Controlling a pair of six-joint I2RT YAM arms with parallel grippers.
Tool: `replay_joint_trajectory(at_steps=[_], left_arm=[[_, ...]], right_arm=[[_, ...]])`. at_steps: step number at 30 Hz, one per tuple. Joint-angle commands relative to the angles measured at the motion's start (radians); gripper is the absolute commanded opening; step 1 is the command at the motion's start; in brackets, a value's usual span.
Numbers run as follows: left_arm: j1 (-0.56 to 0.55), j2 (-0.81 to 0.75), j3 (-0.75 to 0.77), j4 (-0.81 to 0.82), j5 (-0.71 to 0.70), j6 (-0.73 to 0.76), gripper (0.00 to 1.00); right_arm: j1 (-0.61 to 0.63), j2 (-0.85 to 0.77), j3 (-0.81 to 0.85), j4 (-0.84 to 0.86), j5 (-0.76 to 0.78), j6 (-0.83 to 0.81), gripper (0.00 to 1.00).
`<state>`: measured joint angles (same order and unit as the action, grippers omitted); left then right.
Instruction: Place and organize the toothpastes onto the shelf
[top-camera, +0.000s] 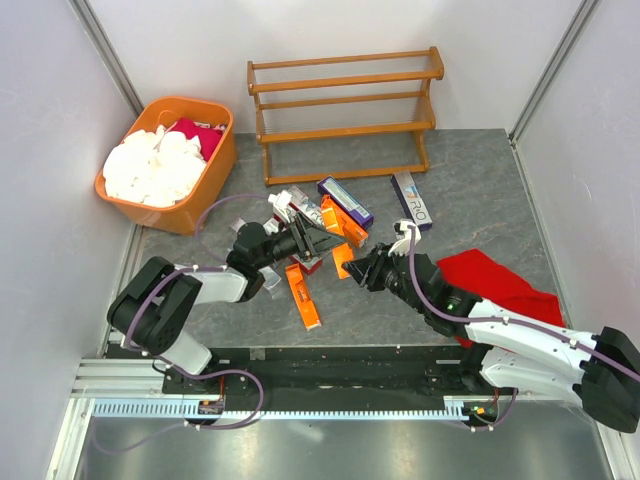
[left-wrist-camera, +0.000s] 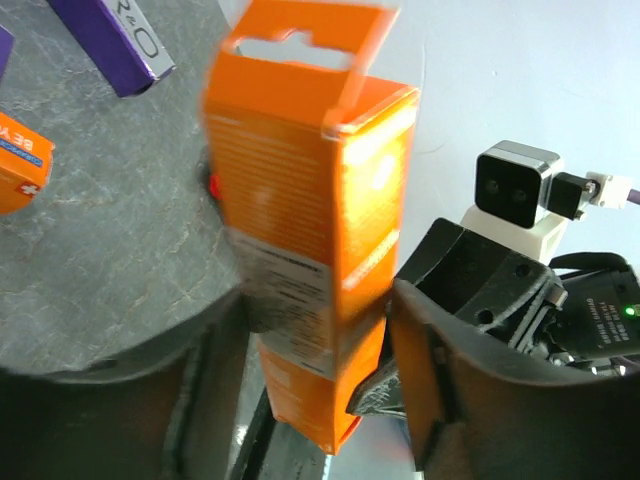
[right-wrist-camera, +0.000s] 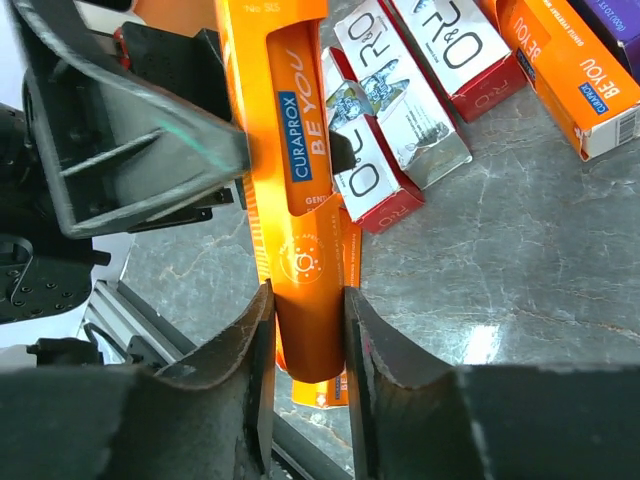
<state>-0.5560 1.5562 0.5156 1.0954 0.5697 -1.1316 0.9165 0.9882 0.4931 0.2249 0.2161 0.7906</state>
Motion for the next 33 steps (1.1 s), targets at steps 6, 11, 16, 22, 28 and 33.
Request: replay_joint_trajectory(at_steps=[6,11,16,22,28,33], left_arm=[[0.042,-0.100,0.001,-0.044,0.018,0.055,1.00],[0.106,-0.232,0.032,-0.401,-0.034,0.226,1.00],[0.111,-0.399,0.205,-1.088,-0.391,0.539,1.00],[0.114,-0.548,0.288,-1.355,-0.809,0.681,1.00],[0.120,-0.620,0.271,-1.364,-0.823,0.678,1.00],[0.125,-0.611,0.273,-1.365,-0.794,0.682,1.00]], right_arm=[[0.002,-0.042,0.004,0.021,0.034,-0.007,0.28],[-0.001,-0.016,0.044,0.005,0.058,-0.039,0.29],[-0.013,0.076,0.128,0.007,0.022,-0.083,0.29],[-0.053,0.225,0.229,0.074,-0.073,-0.094,0.29],[-0.151,0.409,0.370,0.159,-0.214,-0.082,0.29],[-0.228,0.593,0.582,0.174,-0.302,-0.093,0.29]])
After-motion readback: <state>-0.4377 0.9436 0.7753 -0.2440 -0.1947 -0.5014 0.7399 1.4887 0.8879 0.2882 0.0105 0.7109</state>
